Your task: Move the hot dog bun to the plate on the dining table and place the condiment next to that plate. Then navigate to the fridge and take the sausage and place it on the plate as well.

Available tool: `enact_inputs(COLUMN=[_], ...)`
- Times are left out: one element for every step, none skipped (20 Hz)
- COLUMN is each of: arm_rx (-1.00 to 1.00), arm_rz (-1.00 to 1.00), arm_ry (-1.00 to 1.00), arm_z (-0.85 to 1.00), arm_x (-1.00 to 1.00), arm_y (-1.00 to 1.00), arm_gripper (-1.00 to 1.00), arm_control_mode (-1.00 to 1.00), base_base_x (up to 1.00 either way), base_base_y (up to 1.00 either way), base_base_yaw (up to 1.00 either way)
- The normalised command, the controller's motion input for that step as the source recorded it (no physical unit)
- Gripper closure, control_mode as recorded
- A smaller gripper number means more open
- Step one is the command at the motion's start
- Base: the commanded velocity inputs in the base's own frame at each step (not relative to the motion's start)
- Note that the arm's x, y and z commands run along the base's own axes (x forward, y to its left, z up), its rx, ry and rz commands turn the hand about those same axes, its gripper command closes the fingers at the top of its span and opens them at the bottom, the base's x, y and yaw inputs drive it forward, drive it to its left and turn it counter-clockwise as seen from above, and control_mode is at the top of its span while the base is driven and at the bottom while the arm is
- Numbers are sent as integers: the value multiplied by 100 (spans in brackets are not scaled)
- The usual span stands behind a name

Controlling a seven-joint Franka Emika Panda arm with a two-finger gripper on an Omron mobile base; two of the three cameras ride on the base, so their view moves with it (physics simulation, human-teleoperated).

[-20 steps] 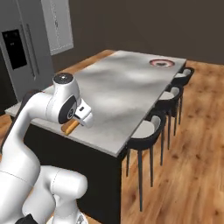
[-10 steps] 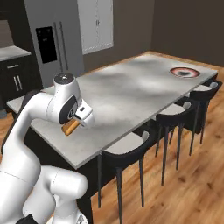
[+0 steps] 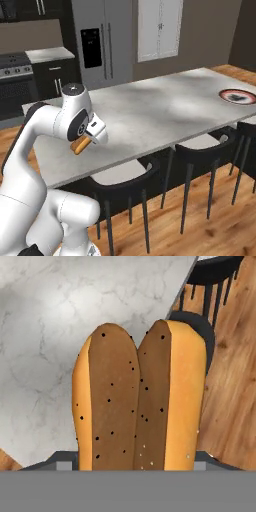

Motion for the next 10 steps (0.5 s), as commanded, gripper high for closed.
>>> enact_inputs(arm_rx=[0,0,0,0,0,0,0,0,0,0], arm_rz=[0,0,0,0,0,0,0,0,0,0], arm_ry=[0,0,0,0,0,0,0,0,0,0], arm_z=[0,0,0,0,0,0,0,0,0,0], arm_x=[0,0,0,0,0,0,0,0,0,0], arm_y=[0,0,0,0,0,0,0,0,0,0], arm_gripper=[100,100,100,100,100,100,100,100,100,100], arm_control_mode=[100,100,100,100,100,100,100,100,100,100], base_base_x=[0,0,0,0,0,0,0,1,2,2], base_base_y=[-100,-100,-100,-100,-100,-100,-100,-100,-100,-100], base_base_yaw=[49,49,49,49,49,48,47,47,46,46])
